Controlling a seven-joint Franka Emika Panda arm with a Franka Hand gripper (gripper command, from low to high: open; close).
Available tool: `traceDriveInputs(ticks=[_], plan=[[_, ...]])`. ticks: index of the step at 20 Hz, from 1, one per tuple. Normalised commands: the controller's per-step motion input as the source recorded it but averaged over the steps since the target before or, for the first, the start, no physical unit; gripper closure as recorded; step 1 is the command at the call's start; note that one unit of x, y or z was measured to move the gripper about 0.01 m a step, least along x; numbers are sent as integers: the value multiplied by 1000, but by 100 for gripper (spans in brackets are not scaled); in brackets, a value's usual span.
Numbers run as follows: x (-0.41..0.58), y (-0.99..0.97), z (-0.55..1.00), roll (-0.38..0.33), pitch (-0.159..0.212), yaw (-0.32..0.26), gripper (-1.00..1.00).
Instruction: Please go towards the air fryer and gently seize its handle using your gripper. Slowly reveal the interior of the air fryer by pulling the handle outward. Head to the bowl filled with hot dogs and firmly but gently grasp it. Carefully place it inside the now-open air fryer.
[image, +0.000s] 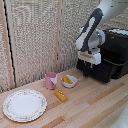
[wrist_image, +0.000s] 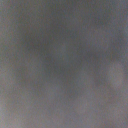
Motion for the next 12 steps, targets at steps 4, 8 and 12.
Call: traceDriveInputs(ticks=[4,8,12], plan=[[26,457,-250,39,-43,-242,100],[-6,474,-158,50,-2,-181,100],[-67,389,-13,18,27,-79,-100]])
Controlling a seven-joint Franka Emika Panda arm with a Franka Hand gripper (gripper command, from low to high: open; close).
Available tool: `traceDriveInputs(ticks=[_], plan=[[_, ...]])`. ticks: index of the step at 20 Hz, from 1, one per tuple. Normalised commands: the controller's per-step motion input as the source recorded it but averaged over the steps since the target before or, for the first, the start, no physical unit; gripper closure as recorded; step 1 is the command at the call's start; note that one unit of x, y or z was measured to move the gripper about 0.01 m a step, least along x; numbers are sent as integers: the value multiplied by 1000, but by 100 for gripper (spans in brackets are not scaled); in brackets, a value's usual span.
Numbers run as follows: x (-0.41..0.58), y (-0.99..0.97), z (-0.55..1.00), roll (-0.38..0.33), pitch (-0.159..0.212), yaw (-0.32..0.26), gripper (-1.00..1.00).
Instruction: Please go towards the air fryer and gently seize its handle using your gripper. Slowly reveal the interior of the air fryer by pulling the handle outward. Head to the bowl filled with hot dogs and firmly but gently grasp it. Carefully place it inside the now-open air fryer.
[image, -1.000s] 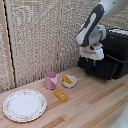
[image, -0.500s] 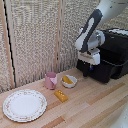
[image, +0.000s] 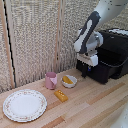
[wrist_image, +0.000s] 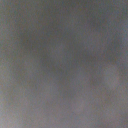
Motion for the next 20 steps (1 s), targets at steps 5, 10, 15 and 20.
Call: traceDriveInputs(ticks=[5,10,15,20], plan=[[-24,192,349,17,65,-15,-100],[-5,206,510,-1,1,-48,-100],[61,224,370,33,-4,-16,-100],[62,234,68,127,117,203,-100]])
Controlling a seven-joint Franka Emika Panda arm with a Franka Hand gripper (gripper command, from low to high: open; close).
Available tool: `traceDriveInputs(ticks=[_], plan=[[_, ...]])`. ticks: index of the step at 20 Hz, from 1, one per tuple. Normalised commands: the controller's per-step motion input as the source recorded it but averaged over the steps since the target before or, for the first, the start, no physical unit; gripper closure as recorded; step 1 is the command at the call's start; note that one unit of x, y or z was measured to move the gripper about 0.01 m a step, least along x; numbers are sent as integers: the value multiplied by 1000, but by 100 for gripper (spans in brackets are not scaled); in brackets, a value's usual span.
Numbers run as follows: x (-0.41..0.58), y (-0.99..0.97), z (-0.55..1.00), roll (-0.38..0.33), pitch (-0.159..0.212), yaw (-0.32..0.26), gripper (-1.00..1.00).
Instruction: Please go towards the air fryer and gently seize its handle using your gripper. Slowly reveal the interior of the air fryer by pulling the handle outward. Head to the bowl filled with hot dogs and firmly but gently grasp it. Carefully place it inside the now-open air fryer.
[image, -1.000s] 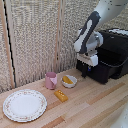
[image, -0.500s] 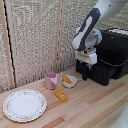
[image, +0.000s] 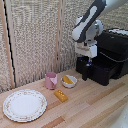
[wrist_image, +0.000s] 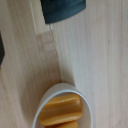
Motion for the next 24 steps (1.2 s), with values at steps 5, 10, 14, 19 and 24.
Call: traceDriveInputs(ticks=[5,10,14,19,24], plan=[[22,262,0,158,146,218,-100],[0,303,0,162,126,197,-100],[0,349,0,156,50,181,-100],[-5,218,-93,163,-13,200,-100],[-1,49,-355,154,-22,175,-100]])
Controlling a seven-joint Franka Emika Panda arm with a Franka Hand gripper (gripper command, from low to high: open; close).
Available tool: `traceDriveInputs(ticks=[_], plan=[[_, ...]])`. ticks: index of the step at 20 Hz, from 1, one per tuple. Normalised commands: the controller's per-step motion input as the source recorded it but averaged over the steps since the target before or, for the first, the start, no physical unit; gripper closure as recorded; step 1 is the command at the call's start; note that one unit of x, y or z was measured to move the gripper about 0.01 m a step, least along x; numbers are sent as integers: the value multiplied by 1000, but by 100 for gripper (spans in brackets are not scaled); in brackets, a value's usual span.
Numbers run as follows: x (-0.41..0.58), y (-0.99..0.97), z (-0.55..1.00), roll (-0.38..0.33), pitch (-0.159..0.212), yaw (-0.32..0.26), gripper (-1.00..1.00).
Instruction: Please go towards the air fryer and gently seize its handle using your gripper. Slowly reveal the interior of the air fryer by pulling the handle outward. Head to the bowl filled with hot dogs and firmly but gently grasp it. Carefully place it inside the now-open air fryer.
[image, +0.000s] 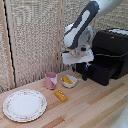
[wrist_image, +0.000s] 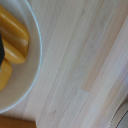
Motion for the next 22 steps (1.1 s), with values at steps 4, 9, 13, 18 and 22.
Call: traceDriveInputs(ticks=[4,9,13,18,22], plan=[[0,0,-471,92,-83,99,-100],[-18,1,-369,26,-104,64,-100],[-109,0,-176,9,-98,16,-100],[-35,-4,-186,18,-27,9,100],[3,-66,-366,2,-6,75,100]])
